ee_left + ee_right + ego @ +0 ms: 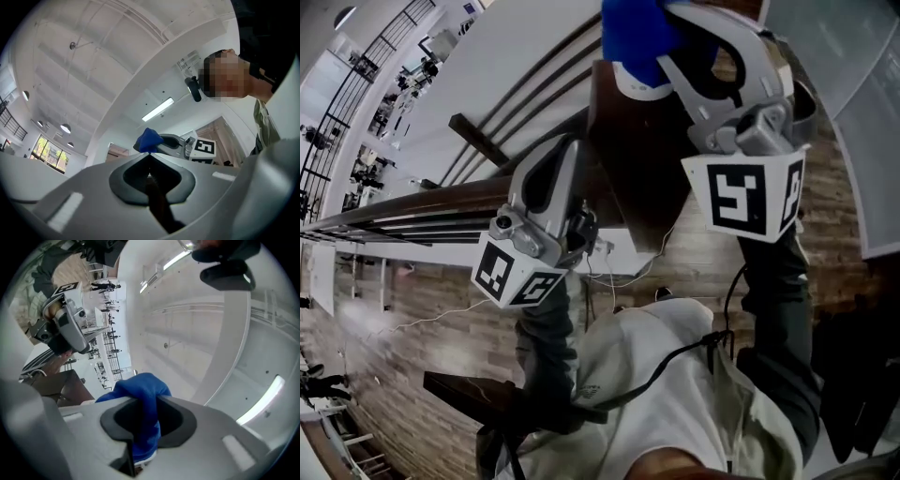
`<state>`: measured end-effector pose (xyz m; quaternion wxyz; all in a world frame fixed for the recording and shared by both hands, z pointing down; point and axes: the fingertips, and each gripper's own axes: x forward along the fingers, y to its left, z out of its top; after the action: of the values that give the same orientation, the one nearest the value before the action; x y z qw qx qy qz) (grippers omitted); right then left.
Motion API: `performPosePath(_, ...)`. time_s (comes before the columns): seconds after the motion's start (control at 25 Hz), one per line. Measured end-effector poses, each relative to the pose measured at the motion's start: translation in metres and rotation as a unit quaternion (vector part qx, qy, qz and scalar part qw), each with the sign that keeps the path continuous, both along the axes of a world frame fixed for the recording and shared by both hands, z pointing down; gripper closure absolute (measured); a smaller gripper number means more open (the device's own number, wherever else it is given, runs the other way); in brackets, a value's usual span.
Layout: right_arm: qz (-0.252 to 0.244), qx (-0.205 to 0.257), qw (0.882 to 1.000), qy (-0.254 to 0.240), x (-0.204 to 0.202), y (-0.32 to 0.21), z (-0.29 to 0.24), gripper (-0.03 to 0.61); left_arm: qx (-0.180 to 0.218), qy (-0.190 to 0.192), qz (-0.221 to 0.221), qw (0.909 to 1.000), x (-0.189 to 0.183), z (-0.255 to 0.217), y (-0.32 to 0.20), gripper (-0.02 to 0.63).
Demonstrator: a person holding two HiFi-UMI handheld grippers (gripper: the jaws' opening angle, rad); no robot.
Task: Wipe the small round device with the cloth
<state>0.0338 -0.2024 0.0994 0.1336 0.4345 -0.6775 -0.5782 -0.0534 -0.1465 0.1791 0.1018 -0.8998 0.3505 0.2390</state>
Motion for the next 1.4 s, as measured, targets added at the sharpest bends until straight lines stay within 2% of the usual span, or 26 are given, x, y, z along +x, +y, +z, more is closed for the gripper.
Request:
performPosePath(0.08, 0.004, 0.009, 1.000, 0.019, -0.001, 0.009, 0.017, 0.499, 0.001, 0.000, -0.003, 1.0000, -0.001, 0.000, -0.001, 0.623)
performPosePath(0.24, 0.012, -0.065, 0.995, 0.071, 0.006, 0.011, 0.070, 0.499, -0.002, -0.001, -0.016, 0.9999, -0.006, 0.006, -0.006, 0.623)
performPosePath(0.32, -0.002, -0.073, 0.994, 0.084, 0.001, 0.014, 0.075, 0.499, -0.006, 0.003, -0.020, 0.9998, -0.013, 0.009, -0.007, 0.623)
performPosePath(0.4, -0.002, -0.050, 0.996, 0.072, 0.001, 0.017, 0.054, 0.499, -0.012, 0.004, -0.017, 0.9998, -0.017, 0.013, -0.006, 0.623)
performPosePath(0.52, 0.034, -0.002, 0.999, 0.025, 0.016, 0.010, 0.001, 0.499, -0.016, 0.008, -0.012, 0.9998, -0.020, 0.014, -0.005, 0.623)
performPosePath(0.6, 0.062, 0.004, 0.998, 0.017, 0.017, 0.000, -0.022, 0.499, -0.016, 0.013, -0.010, 0.9997, -0.021, 0.014, -0.004, 0.623)
performPosePath(0.64, 0.078, 0.002, 0.996, 0.031, 0.013, -0.007, -0.026, 0.499, -0.017, 0.016, -0.008, 0.9997, -0.021, 0.014, -0.004, 0.623)
performPosePath(0.72, 0.111, 0.010, 0.990, 0.090, -0.004, -0.020, -0.024, 0.499, -0.020, 0.019, -0.003, 0.9996, -0.019, 0.016, -0.004, 0.623)
performPosePath(0.8, 0.138, 0.040, 0.980, 0.140, -0.020, -0.026, -0.019, 0.500, -0.022, 0.020, 0.001, 0.9995, -0.016, 0.018, -0.003, 0.623)
performPosePath(0.88, 0.158, 0.068, 0.972, 0.163, -0.027, -0.023, -0.015, 0.500, -0.024, 0.021, 0.002, 0.9995, -0.014, 0.019, -0.003, 0.623)
performPosePath(1.04, 0.142, 0.076, 0.965, 0.206, -0.044, -0.013, 0.012, 0.501, -0.026, 0.025, -0.006, 0.9993, -0.022, 0.020, -0.005, 0.623)
performPosePath(1.2, 0.124, 0.037, 0.952, 0.279, -0.050, -0.003, 0.065, 0.501, -0.031, 0.027, -0.007, 0.9991, -0.025, 0.026, -0.005, 0.623)
performPosePath(1.28, 0.109, 0.010, 0.951, 0.289, -0.045, 0.004, 0.083, 0.500, -0.032, 0.030, -0.008, 0.9990, -0.026, 0.027, -0.005, 0.623)
performPosePath(1.4, 0.109, 0.014, 0.961, 0.253, -0.030, 0.013, 0.069, 0.501, -0.028, 0.034, -0.008, 0.9990, -0.028, 0.025, -0.002, 0.623)
